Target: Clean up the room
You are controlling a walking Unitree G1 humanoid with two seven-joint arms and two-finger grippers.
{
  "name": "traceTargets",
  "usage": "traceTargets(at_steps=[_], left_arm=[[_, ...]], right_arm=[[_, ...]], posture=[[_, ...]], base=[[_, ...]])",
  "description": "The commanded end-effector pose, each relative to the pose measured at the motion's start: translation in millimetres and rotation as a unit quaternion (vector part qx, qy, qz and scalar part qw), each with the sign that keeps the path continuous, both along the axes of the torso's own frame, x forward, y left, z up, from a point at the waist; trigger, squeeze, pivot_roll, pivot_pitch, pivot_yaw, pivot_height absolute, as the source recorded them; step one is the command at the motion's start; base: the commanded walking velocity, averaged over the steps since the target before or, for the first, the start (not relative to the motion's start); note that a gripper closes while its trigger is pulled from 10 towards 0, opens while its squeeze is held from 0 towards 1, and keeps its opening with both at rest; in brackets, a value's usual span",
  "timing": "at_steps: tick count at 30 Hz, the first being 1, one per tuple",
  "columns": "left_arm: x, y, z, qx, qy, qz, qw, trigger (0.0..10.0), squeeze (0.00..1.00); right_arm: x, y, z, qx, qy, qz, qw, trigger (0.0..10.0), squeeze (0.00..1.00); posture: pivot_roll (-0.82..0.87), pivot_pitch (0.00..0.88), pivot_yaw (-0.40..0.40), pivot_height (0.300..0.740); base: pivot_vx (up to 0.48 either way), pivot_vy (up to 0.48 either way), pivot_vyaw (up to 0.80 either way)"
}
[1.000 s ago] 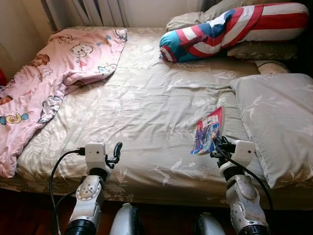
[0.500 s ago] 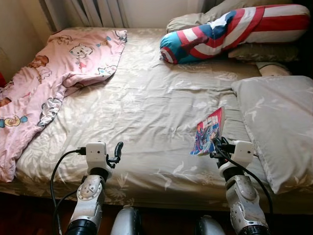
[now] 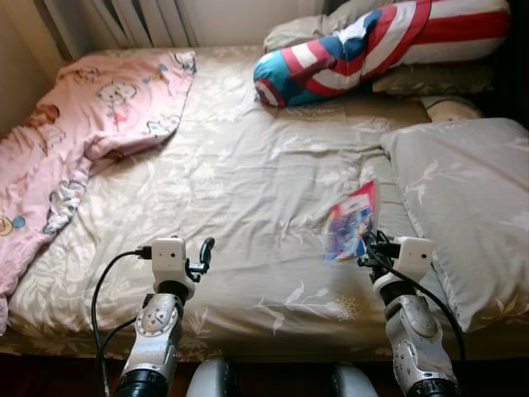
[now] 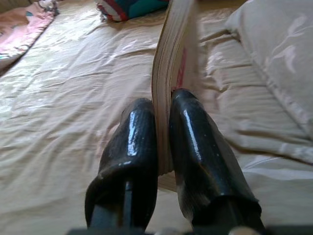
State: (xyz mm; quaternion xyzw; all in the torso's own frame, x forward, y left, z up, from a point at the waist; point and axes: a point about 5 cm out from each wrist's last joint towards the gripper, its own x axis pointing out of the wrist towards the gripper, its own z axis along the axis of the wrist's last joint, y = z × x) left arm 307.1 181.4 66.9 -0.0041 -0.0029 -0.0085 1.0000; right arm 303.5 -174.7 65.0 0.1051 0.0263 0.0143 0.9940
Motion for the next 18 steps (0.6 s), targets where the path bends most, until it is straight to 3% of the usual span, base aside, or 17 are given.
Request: traceTargets(at_steps=[1, 6, 8, 10, 11, 12, 18], left_arm=[[-3.8, 5.2, -5, 0.001, 0.014, 0.009, 1.000, 10.0, 0.00], [-4.7, 5.8, -5, 0.002, 0.014, 0.008, 1.000, 10.0, 0.00], [-5.7, 7.2, -5, 0.005, 0.015, 0.008, 1.000, 10.0, 0.00], [-6.9, 9.6, -5, 0.008, 0.016, 0.008, 1.000, 10.0, 0.00], [-6.9, 9.6, -5, 0.008, 0.016, 0.008, 1.000, 10.0, 0.00], [-8.1, 12.0, -5, 0.010, 0.017, 0.009, 1.000, 10.0, 0.00], [-9.8, 15.7, -5, 0.014, 0.019, 0.008, 1.000, 10.0, 0.00]], right_arm=[[4.4, 3.7, 7, 0.003, -0.017, 0.010, 1.000, 10.0, 0.00], [8.4, 2.3, 6, 0.059, -0.006, 0.029, 0.998, 10.0, 0.00], [11.4, 1.6, 11, 0.118, -0.012, 0.043, 0.992, 10.0, 0.00], [14.0, 0.1, 18, 0.201, -0.021, 0.057, 0.978, 10.0, 0.00], [14.0, 0.1, 18, 0.201, -0.021, 0.057, 0.978, 10.0, 0.00], [14.0, -0.6, 17, 0.232, -0.003, 0.081, 0.969, 10.0, 0.00], [10.8, -6.1, 3, 0.264, 0.025, 0.095, 0.959, 10.0, 0.00]], posture=[[-0.12, 0.148, 0.064, 0.634], [-0.11, 0.156, 0.067, 0.634], [-0.10, 0.159, 0.069, 0.634], [-0.10, 0.162, 0.072, 0.634], [-0.10, 0.162, 0.072, 0.634], [-0.10, 0.167, 0.076, 0.634], [-0.09, 0.175, 0.085, 0.634]], base=[[0.000, 0.000, 0.00], [0.000, 0.000, 0.00], [0.000, 0.000, 0.00], [0.000, 0.000, 0.00], [0.000, 0.000, 0.00], [0.000, 0.000, 0.00], [0.000, 0.000, 0.00]])
